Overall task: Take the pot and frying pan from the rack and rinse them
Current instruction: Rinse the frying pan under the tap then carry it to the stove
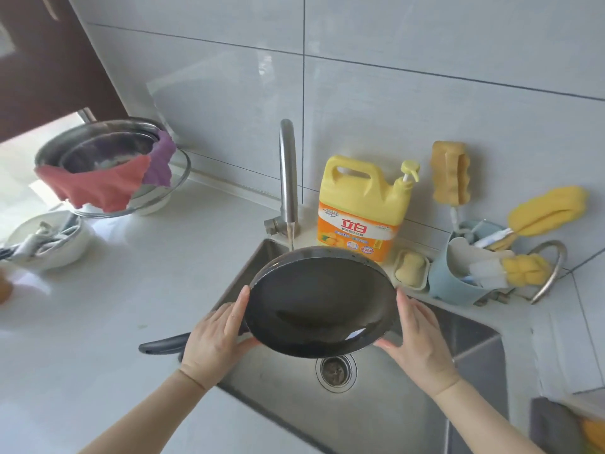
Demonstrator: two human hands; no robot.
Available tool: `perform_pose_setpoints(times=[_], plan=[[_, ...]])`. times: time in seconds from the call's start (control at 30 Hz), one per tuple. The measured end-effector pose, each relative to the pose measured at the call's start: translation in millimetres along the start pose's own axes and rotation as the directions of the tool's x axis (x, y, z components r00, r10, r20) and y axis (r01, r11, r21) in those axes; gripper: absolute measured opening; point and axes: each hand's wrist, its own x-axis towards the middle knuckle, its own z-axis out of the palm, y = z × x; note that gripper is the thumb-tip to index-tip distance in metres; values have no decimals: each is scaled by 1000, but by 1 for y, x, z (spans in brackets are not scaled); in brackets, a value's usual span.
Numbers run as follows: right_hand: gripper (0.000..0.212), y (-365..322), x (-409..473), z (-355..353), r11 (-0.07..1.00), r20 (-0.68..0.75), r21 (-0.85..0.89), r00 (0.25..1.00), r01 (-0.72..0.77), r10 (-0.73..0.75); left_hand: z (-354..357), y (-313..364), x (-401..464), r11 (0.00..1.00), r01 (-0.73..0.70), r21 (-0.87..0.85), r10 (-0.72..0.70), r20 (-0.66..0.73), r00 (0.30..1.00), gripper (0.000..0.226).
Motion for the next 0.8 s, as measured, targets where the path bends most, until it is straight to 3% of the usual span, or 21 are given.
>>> perform_pose_setpoints(times=[0.23, 0.43, 0.63, 0.8], plan=[[123, -17, 35, 35, 996, 189, 91, 982, -26, 8, -4, -31, -6, 985, 165, 50, -169, 104, 980, 89], [136, -24, 54, 57, 985, 215, 170, 974, 34, -70, -8, -51, -14, 973, 228, 46, -232, 136, 963, 93], [131, -19, 62, 64, 982, 184, 175, 978, 64, -96, -6, -52, -7, 981, 182, 69, -189, 108, 976, 91], [121, 2, 52, 54, 988, 124, 151, 992, -29, 10, 7, -39, 16, 993, 100, 63, -105, 80, 991, 87]])
